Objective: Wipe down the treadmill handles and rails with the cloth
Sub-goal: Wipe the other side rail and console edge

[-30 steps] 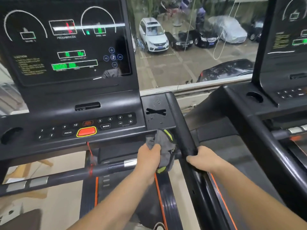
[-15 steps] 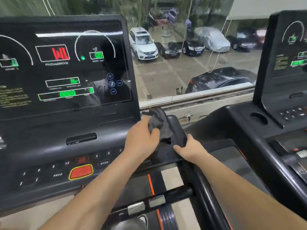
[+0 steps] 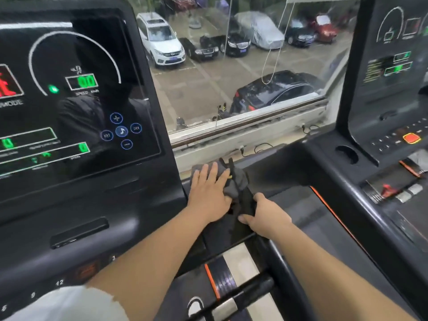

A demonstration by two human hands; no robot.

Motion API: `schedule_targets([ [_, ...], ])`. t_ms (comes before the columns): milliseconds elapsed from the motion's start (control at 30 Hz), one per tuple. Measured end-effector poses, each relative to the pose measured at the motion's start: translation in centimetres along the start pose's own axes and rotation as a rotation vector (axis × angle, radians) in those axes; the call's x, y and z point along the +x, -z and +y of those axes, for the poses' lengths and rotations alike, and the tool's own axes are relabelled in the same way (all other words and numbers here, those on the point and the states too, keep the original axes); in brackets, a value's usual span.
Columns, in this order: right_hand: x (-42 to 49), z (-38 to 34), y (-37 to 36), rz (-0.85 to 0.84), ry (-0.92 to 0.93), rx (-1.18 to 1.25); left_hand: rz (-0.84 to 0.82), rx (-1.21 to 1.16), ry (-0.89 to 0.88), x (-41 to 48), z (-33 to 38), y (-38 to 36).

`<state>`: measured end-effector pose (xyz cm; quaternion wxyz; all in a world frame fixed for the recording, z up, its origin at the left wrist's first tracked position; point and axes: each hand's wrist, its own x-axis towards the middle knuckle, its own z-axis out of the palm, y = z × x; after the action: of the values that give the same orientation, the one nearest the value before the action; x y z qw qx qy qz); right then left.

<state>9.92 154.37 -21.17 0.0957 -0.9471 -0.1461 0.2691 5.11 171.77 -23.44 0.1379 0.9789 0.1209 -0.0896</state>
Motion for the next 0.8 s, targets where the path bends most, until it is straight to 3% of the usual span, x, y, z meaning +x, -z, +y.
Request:
schedule_targets([
  [100, 0.1, 0.3, -0.1, 0.012, 0.008, -0.013, 0.106, -0.031, 0.018, -3.2, 2.1, -1.3],
  [233, 0.4, 0.5, 0.0, -0.009, -0.005, -0.058, 0.021, 0.044, -0.099, -8.6, 2.2, -2.1],
  [333, 0.3, 0.4, 0.1, -0.022, -0.011, -0.064, 0.014, 0.120, -0.193, -6.9, -0.4, -1.0],
  [533, 0.2, 0.3, -0.1, -0.028, -0.009, -0.041, 0.072, -0.009, 0.028, -1.4, 0.4, 0.5],
  [633, 0.4, 0.5, 0.0, -0.059, 0.017, -0.050, 0.101, 0.034, 0.026, -5.3, 2.7, -1.3],
  [800, 0.8, 0.7, 0.8, -0.117, 0.058, -0.128, 0.004, 0.168, -0.050, -9.0, 2.6, -2.0],
])
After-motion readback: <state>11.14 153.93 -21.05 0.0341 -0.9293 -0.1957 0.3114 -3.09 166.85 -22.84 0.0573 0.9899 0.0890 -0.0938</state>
